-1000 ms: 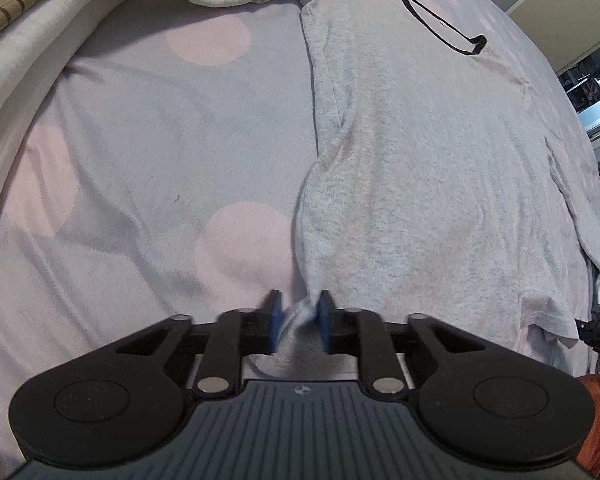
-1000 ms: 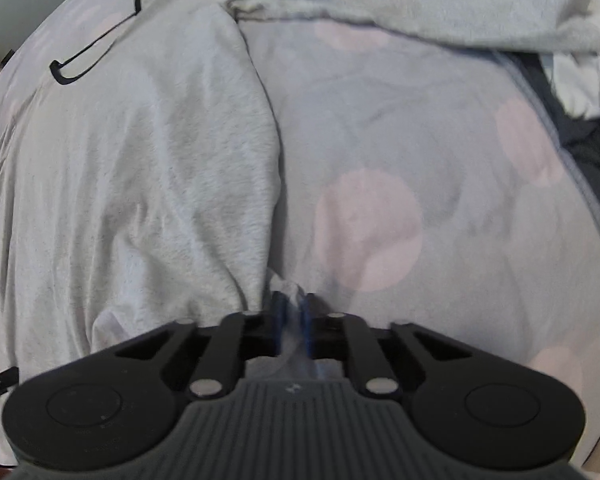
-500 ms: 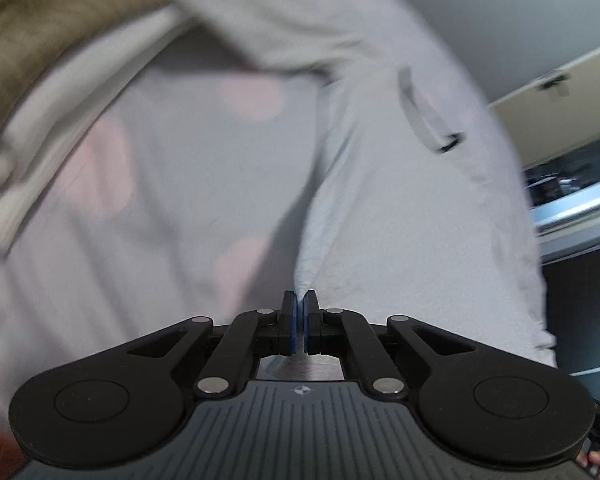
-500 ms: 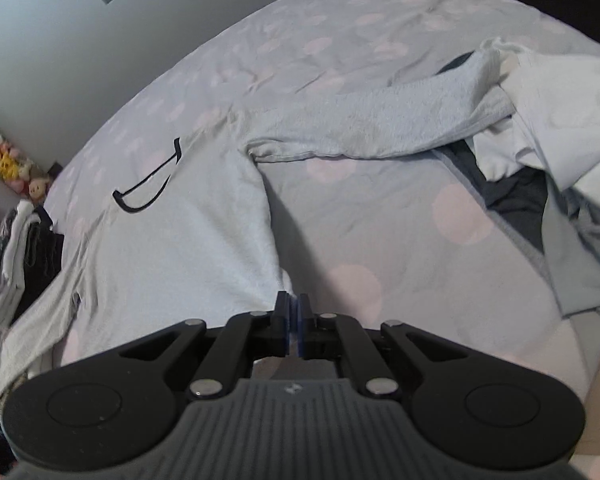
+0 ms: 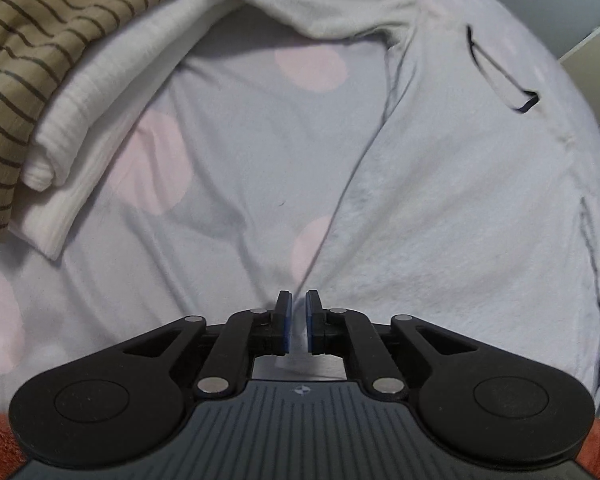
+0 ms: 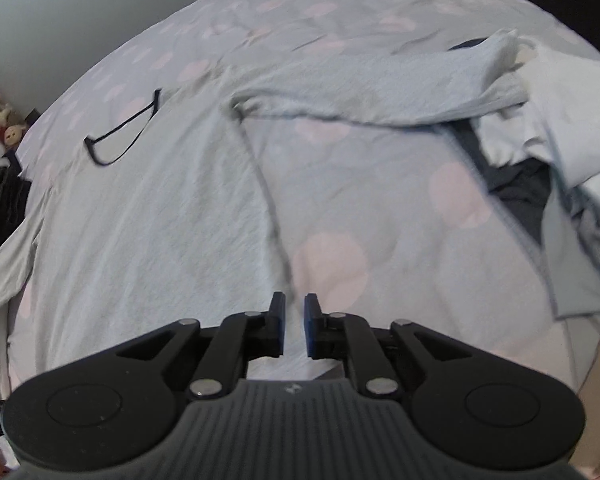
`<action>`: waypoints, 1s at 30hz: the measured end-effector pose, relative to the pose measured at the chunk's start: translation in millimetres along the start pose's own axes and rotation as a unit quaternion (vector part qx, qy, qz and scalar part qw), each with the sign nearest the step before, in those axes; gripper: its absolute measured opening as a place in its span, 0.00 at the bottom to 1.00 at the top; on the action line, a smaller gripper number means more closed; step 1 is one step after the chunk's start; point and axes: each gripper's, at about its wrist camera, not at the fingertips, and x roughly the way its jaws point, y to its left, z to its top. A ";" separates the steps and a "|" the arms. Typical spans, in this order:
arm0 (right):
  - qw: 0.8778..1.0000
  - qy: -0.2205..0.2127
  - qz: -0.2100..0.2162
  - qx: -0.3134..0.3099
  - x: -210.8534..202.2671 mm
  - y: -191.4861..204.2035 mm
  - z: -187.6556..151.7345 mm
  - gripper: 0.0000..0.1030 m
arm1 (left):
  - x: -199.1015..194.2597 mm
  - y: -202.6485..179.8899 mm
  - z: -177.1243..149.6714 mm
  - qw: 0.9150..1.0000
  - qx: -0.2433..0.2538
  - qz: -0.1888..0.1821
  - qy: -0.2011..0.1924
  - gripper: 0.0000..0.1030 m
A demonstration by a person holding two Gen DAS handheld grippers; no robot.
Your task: Fold clothes
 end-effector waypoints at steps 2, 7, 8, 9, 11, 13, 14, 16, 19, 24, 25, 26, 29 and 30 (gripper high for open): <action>1.000 0.018 -0.008 -0.003 4.9 -7.5 9.0 0.13 | 0.8 -1.2 -0.5 1.000 0.003 0.004 0.000 0.13; 0.995 0.094 0.000 -0.029 38.9 -7.8 14.6 0.24 | 2.3 -2.2 0.3 1.000 0.006 0.009 0.003 0.13; 0.993 0.110 0.002 -0.034 45.9 -7.5 15.5 0.24 | 1.5 -1.6 0.0 1.000 0.006 0.010 0.003 0.13; 0.991 0.124 0.003 -0.040 52.8 -6.3 16.0 0.25 | 0.8 -1.0 -0.4 1.000 0.006 0.011 0.004 0.13; 0.987 0.150 -0.011 -0.056 67.5 -0.6 16.7 0.25 | 0.1 -1.0 -1.2 1.000 0.007 0.014 0.007 0.13; 0.982 0.177 -0.011 -0.066 80.0 6.0 16.6 0.24 | 1.9 -1.1 -0.5 1.000 0.007 0.017 0.010 0.13; 0.980 0.185 -0.003 -0.072 83.1 10.7 16.3 0.19 | 3.1 -1.9 -0.1 1.000 0.009 0.017 0.010 0.13; 0.978 0.188 0.023 -0.084 82.9 23.2 15.3 0.06 | 5.6 -3.0 0.7 1.000 0.010 0.018 0.011 0.13; 0.977 0.173 0.081 -0.092 74.9 46.5 14.1 0.04 | 9.9 -3.9 1.5 1.000 0.013 0.020 0.014 0.13; 0.970 0.163 0.140 -0.114 73.2 91.1 10.6 0.04 | 13.9 -4.7 -0.2 1.000 0.016 0.022 0.016 0.13; 0.970 0.161 0.136 -0.121 73.2 96.5 10.0 0.08 | 13.7 -3.1 -0.6 1.000 0.014 0.019 0.015 0.13; 0.970 0.158 0.132 -0.126 72.4 99.5 9.4 0.09 | 13.4 -1.5 -1.0 1.000 0.011 0.017 0.014 0.13; 0.973 0.146 0.116 -0.135 66.3 94.6 20.2 0.09 | 13.5 1.8 -2.4 1.000 0.006 0.011 0.012 0.13; 0.975 0.141 0.106 -0.138 62.6 89.8 23.8 0.09 | 13.7 1.3 -2.6 1.000 0.008 0.010 0.011 0.13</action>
